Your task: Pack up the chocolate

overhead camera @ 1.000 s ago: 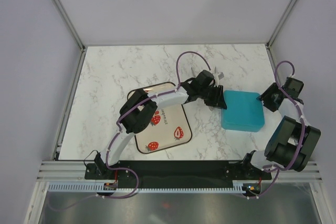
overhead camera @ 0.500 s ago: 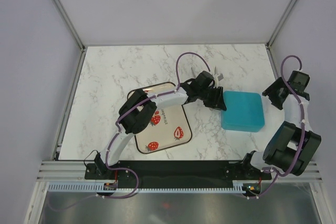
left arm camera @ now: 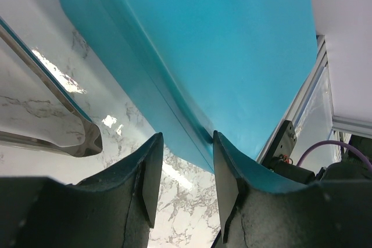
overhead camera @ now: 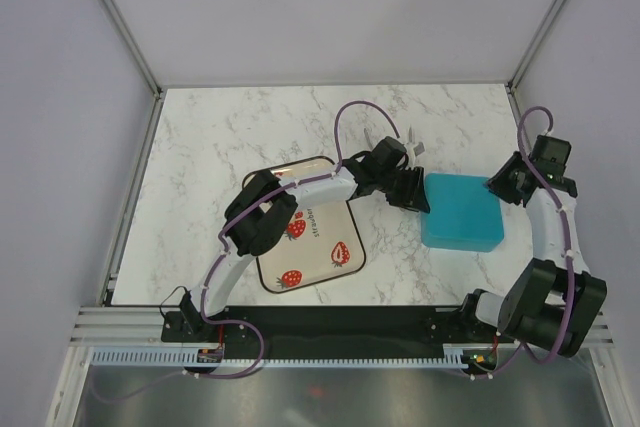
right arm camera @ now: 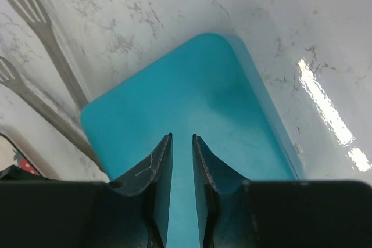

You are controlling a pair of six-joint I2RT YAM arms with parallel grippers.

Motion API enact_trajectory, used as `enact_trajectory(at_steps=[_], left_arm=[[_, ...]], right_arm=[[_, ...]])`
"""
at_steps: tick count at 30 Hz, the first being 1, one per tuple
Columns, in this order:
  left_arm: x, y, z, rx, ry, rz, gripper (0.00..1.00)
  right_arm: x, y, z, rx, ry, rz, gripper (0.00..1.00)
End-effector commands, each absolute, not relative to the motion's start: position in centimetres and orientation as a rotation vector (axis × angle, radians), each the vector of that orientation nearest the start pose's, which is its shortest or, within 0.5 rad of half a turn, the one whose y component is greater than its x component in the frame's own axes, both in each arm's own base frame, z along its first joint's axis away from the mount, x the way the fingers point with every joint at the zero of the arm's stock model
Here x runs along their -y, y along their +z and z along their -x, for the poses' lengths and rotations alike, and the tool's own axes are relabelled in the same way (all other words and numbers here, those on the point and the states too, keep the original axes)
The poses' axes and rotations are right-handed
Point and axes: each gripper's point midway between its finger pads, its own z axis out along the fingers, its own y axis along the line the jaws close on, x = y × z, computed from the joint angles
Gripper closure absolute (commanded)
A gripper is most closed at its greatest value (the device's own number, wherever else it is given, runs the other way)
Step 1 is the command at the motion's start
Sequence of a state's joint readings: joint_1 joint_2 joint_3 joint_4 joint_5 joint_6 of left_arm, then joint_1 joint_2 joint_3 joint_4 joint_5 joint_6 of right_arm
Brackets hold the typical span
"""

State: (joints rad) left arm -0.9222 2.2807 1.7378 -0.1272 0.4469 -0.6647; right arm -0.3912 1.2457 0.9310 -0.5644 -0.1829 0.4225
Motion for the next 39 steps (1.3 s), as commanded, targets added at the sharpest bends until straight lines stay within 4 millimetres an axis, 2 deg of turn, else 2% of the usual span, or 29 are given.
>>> enact_trajectory(at_steps=[1, 4, 6, 8, 9, 10, 13, 17, 20, 21, 23, 25, 27, 28, 29, 30, 32, 33, 34, 35, 36, 37, 38, 39], left_arm=[[52.8, 9.9, -27.6, -2.395, -1.262, -0.617, 0.53], [52.8, 9.3, -27.5, -2.413, -1.260, -0.613, 0.53], [52.7, 9.0, -27.6, -2.418, -1.255, -0.609, 0.53], [52.7, 9.0, -27.6, -2.415, -1.252, -0.609, 0.53], [52.7, 8.9, -27.6, -2.418, -1.251, -0.609, 0.53], [52.6, 8.7, -27.6, -2.422, -1.246, -0.609, 0.53], [52.8, 8.7, -27.6, -2.421, -1.257, -0.611, 0.53], [53.8, 8.4, -27.7, -2.423, -1.290, -0.616, 0.58], [54.6, 8.5, -27.6, -2.422, -1.317, -0.610, 0.60], [54.8, 8.1, -27.7, -2.436, -1.323, -0.600, 0.60], [55.7, 8.1, -27.1, -2.431, -1.349, -0.616, 0.60], [56.1, 7.3, -26.7, -2.454, -1.352, -0.610, 0.60], [56.3, 7.1, -26.6, -2.460, -1.355, -0.606, 0.61], [56.2, 6.7, -26.6, -2.472, -1.341, -0.599, 0.61], [56.1, 6.7, -26.8, -2.474, -1.332, -0.597, 0.62], [56.0, 6.8, -26.9, -2.471, -1.322, -0.604, 0.62], [55.3, 8.2, -27.4, -2.459, -1.314, -0.601, 0.63], [54.8, 8.8, -27.8, -2.448, -1.293, -0.604, 0.63], [54.2, 12.2, -28.2, -2.383, -1.309, -0.601, 0.63], [52.7, 12.6, -29.1, -2.383, -1.282, -0.572, 0.61], [51.7, 14.3, -29.8, -2.346, -1.266, -0.563, 0.60], [50.7, 15.8, -30.5, -2.316, -1.262, -0.545, 0.56], [48.7, 19.1, -31.3, -2.262, -1.264, -0.515, 0.54], [47.7, 20.4, -31.7, -2.234, -1.254, -0.515, 0.52]], right_arm=[[7.2, 9.6, -30.4, -2.301, 0.244, -0.946, 0.73], [7.2, 5.0, -29.0, -2.377, 0.210, -1.028, 0.85], [6.9, 3.7, -28.5, -2.412, 0.216, -1.041, 0.94], [6.7, 5.1, -29.5, -2.379, 0.252, -1.006, 1.00], [6.9, 6.1, -30.0, -2.351, 0.255, -0.999, 1.00], [7.3, 8.4, -31.1, -2.287, 0.260, -0.978, 1.00], [7.6, 11.6, -33.2, -2.220, 0.294, -0.931, 1.00], [8.4, 12.2, -35.0, -2.201, 0.290, -0.918, 1.00], [9.2, 11.0, -36.3, -2.204, 0.265, -0.926, 1.00], [10.1, 9.4, -36.1, -2.233, 0.210, -0.961, 1.00], [10.9, 7.2, -35.4, -2.281, 0.134, -1.006, 1.00], [11.5, 4.1, -34.0, -2.362, 0.070, -1.049, 1.00], [11.7, 2.6, -33.5, -2.403, 0.040, -1.060, 1.00], [11.9, 2.5, -33.6, -2.398, 0.024, -1.060, 1.00], [12.0, 2.9, -33.9, -2.389, 0.030, -1.053, 1.00], [12.0, 4.2, -34.8, -2.358, 0.047, -1.029, 1.00], [11.2, 6.3, -36.1, -2.326, 0.100, -0.975, 1.00], [10.1, 8.2, -37.0, -2.300, 0.139, -0.911, 1.00], [9.2, 10.2, -38.2, -2.273, 0.184, -0.855, 1.00], [7.9, 11.6, -38.9, -2.261, 0.241, -0.807, 1.00], [6.2, 14.1, -39.7, -2.233, 0.268, -0.735, 1.00], [5.6, 15.2, -39.9, -2.214, 0.273, -0.713, 1.00], [5.2, 16.1, -40.0, -2.198, 0.269, -0.698, 1.00], [4.5, 17.3, -40.1, -2.172, 0.281, -0.677, 1.00]])
